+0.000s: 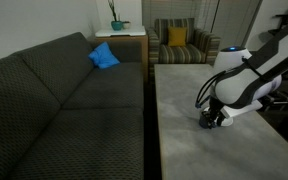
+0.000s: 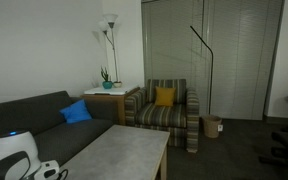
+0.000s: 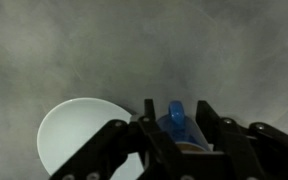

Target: Put the cup on the plate

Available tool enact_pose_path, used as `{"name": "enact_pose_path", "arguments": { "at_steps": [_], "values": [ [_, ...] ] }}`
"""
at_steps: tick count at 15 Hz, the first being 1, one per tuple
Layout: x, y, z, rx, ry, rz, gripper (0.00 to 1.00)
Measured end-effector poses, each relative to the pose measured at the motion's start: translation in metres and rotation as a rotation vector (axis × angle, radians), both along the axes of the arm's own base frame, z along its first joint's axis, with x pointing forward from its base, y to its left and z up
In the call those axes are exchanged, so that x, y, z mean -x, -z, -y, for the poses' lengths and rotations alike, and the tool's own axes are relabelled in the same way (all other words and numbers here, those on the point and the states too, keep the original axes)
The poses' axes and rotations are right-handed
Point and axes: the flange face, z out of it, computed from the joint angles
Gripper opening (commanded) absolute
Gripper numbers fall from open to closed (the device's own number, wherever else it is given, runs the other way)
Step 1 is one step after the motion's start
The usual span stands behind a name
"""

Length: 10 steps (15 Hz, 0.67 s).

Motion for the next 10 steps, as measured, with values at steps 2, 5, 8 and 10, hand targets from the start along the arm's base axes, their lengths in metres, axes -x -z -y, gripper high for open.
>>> {"name": "enact_pose_path", "arguments": {
  "at_steps": [2,5,8,10],
  "values": [
    [0.0,0.0,0.0,0.0,0.0,0.0,0.45],
    [0.0,0.0,-0.0003,-0.001,0.0,0.0,0.43],
    [0.0001,0.0,-0.0007,-0.001,0.0,0.0,0.36],
    [0.0002,0.0,-0.0009,-0.002,0.0,0.0,0.28]
  ]
}}
